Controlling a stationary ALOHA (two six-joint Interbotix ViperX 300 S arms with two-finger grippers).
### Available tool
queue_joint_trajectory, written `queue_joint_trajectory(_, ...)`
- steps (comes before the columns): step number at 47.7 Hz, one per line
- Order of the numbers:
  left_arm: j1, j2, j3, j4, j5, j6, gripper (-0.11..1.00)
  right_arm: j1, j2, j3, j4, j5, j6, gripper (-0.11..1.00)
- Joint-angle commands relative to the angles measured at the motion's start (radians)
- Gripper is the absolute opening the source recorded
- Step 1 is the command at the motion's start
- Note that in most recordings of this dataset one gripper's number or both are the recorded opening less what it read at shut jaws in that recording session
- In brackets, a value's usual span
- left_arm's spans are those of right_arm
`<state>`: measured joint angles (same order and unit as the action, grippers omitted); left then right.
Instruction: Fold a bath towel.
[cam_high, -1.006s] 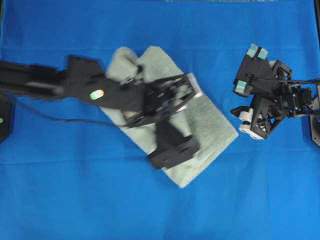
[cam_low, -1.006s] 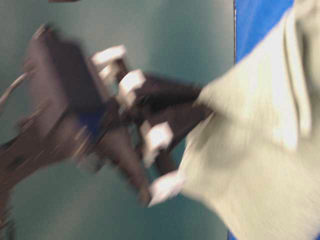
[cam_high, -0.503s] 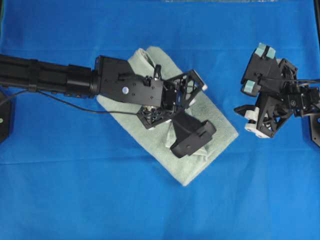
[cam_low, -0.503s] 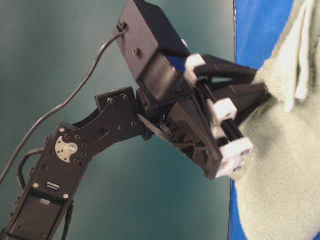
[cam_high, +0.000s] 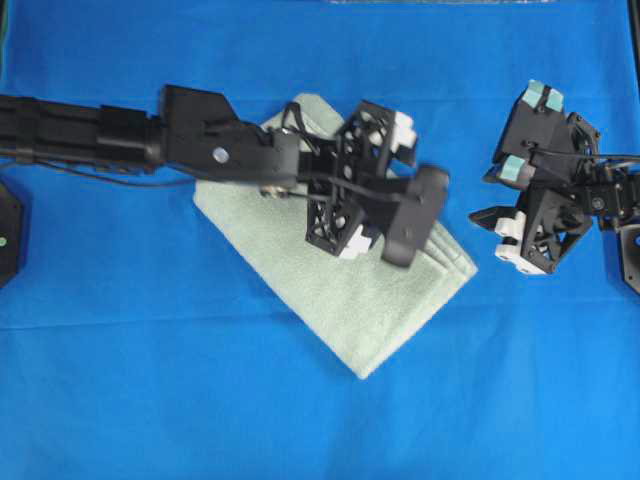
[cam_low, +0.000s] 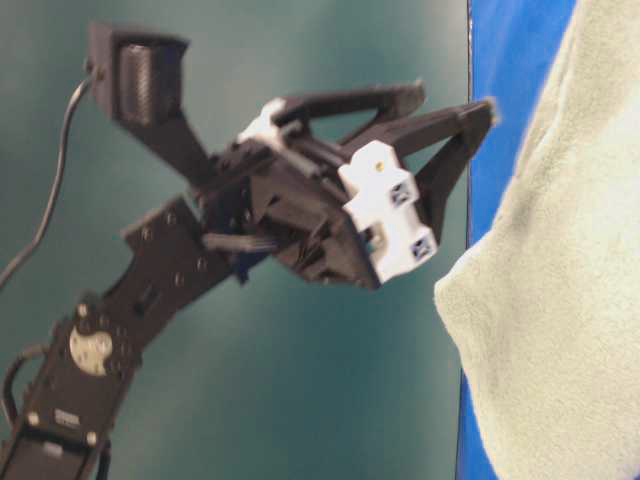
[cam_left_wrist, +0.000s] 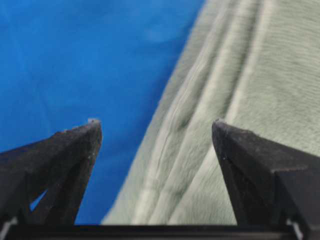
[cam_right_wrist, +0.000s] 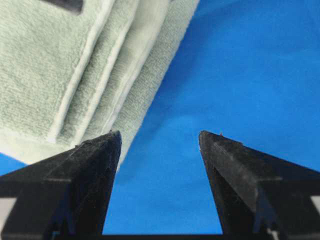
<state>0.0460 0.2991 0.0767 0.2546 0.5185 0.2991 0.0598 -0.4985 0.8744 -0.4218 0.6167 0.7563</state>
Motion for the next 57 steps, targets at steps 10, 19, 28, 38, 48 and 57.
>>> queue_joint_trajectory(10, 0.028, -0.19, 0.181, 0.002, -0.074, -0.209, 0.85, -0.002, -0.066, -0.023, -0.032, -0.031, -0.002, 0.64)
queue_joint_trajectory(19, -0.017, -0.383, 0.336, 0.002, -0.166, -0.327, 0.84, -0.002, -0.143, -0.025, -0.086, -0.095, -0.003, 0.64)
queue_joint_trajectory(28, -0.054, -0.635, 0.491, 0.0, -0.334, -0.39, 0.84, -0.002, -0.236, -0.02, -0.155, -0.164, -0.005, 0.64)
queue_joint_trajectory(38, -0.055, -0.874, 0.661, 0.0, -0.411, -0.448, 0.84, -0.002, -0.353, -0.014, -0.216, -0.192, -0.006, 0.64)
queue_joint_trajectory(48, -0.057, -1.098, 0.807, 0.0, -0.431, -0.532, 0.84, -0.002, -0.431, 0.035, -0.262, -0.216, -0.006, 0.64)
queue_joint_trajectory(57, -0.066, -1.267, 0.969, 0.0, -0.479, -0.572, 0.84, -0.003, -0.518, 0.138, -0.285, -0.344, -0.006, 0.64)
